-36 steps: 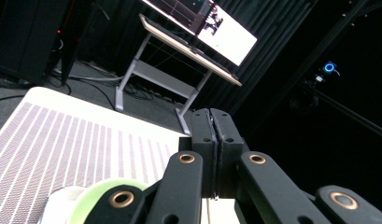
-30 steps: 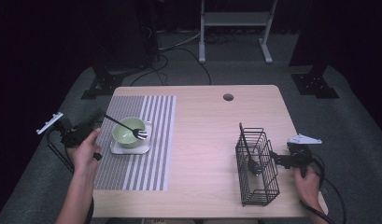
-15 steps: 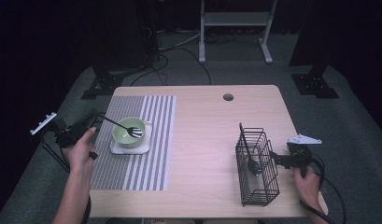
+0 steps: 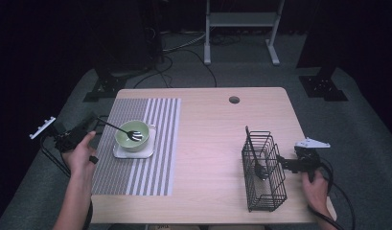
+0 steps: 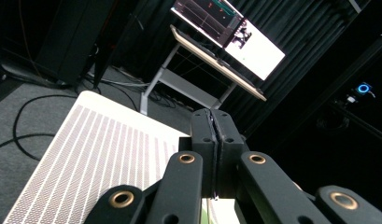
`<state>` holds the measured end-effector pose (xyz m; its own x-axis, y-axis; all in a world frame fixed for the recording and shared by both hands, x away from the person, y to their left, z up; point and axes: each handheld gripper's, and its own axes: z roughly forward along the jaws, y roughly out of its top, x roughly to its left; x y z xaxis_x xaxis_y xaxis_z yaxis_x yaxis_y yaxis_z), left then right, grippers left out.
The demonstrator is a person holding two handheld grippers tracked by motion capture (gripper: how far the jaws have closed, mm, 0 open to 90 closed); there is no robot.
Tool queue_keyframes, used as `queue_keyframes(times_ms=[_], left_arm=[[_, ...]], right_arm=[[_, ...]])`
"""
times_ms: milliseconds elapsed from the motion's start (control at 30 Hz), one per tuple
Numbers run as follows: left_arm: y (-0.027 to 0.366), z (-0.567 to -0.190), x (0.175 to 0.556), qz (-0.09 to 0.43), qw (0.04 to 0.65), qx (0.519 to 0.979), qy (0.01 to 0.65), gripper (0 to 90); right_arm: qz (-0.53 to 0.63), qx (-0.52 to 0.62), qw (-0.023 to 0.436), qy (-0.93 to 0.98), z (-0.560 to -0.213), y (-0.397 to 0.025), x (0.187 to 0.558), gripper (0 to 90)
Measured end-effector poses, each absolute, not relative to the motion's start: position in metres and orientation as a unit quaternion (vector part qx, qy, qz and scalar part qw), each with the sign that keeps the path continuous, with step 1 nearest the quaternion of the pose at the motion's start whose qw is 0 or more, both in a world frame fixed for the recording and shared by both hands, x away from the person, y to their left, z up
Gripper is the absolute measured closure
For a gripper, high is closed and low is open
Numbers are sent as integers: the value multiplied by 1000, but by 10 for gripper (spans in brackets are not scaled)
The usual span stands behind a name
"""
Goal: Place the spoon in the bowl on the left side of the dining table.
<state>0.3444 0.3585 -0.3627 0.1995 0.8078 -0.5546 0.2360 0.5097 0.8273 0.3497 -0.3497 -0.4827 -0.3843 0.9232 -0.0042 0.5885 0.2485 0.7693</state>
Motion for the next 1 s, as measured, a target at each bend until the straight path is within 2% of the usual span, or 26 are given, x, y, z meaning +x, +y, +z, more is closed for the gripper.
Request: queue_keyframes(times_ms=[1000], left_arm=[[372,-401,354,233,600,422,638,898]], right_arm=[[351,501,237,754,-483,-349,350,124]])
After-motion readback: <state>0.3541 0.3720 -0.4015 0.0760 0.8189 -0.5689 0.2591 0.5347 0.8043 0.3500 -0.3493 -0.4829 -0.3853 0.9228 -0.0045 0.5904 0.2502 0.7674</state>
